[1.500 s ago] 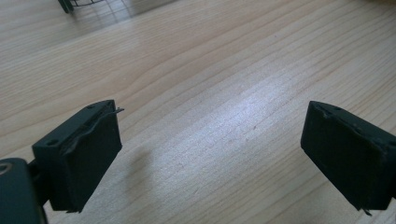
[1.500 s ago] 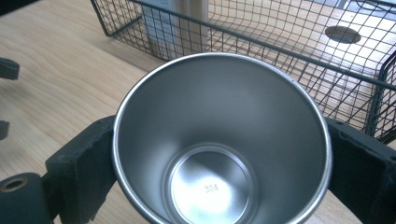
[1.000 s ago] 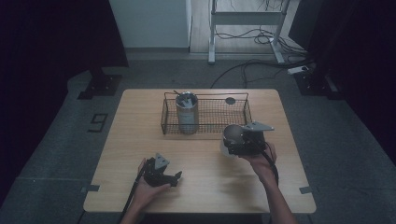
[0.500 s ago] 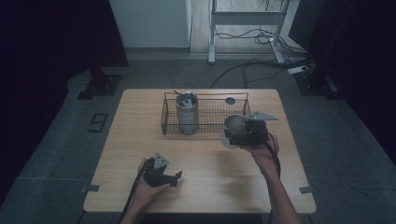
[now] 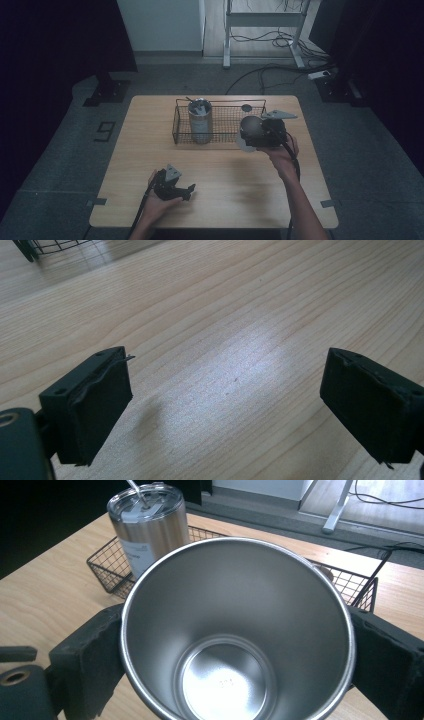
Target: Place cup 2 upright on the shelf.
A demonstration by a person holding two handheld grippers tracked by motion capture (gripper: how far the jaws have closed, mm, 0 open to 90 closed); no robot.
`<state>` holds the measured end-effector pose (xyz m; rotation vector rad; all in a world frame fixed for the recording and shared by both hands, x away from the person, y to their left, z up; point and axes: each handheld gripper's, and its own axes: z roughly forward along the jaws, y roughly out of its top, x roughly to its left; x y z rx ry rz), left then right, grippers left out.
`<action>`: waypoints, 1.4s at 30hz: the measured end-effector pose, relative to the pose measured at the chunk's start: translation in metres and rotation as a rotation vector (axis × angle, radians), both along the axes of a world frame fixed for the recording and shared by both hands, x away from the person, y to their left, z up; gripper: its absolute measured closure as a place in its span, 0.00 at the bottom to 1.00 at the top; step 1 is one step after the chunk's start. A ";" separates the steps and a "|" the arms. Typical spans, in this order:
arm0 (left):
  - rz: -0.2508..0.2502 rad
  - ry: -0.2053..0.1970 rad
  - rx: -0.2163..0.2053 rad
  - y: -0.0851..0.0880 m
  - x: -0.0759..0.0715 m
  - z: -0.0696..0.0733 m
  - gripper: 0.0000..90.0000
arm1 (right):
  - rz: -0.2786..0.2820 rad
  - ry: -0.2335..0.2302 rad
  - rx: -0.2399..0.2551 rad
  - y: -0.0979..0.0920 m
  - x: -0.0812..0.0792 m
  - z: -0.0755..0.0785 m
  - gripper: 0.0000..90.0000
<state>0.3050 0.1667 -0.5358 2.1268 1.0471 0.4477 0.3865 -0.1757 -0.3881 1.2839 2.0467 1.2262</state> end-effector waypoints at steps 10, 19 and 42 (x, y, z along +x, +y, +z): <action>-0.008 0.006 0.010 -0.002 0.000 -0.002 0.07 | -0.023 0.012 0.001 -0.001 0.013 0.002 0.07; -0.008 0.011 0.015 -0.002 0.000 -0.003 0.07 | -0.036 0.023 0.012 -0.003 0.023 0.003 0.07; -0.016 0.024 0.022 -0.003 0.000 -0.004 0.07 | -0.067 0.025 -0.015 0.001 0.049 0.007 0.07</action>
